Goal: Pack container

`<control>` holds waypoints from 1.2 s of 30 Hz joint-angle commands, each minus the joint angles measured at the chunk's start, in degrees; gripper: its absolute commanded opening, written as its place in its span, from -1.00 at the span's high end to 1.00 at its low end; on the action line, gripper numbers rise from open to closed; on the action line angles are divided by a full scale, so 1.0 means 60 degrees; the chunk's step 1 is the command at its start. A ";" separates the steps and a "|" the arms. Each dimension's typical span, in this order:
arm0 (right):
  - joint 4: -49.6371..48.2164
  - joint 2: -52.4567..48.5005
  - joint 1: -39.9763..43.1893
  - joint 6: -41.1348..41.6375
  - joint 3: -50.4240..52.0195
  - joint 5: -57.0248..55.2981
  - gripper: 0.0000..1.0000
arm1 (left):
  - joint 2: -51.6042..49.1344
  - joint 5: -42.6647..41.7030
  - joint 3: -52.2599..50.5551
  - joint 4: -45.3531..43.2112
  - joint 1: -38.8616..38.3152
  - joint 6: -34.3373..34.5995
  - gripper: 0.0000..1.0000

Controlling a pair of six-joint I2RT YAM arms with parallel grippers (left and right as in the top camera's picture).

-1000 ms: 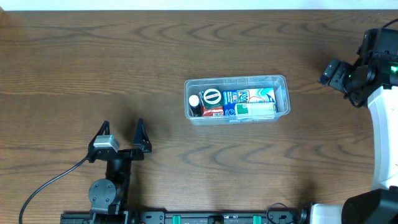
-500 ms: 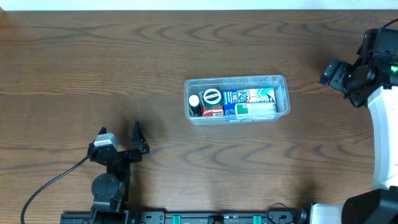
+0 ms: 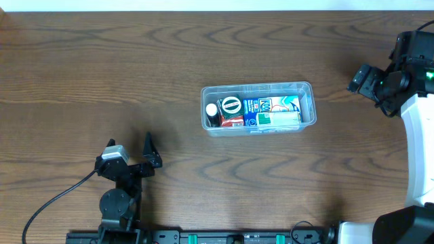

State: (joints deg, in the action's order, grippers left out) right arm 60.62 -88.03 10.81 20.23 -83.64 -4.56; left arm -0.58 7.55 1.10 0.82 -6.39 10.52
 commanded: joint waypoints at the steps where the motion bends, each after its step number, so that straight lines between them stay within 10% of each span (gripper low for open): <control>1: 0.0011 0.0044 0.0069 0.0091 -0.0113 -0.0058 -0.98 | 0.0047 0.0321 -0.0146 0.0430 0.0062 0.0018 -0.96; 36: 0.0015 0.1563 -0.0572 0.0091 -0.0113 -0.0062 -0.99 | 0.0047 0.0321 -0.0146 0.0430 0.0062 0.0018 -0.96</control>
State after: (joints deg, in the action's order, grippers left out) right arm 60.64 -84.95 9.61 20.23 -83.61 -4.67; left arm -0.58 7.75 1.23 1.02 -6.39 10.52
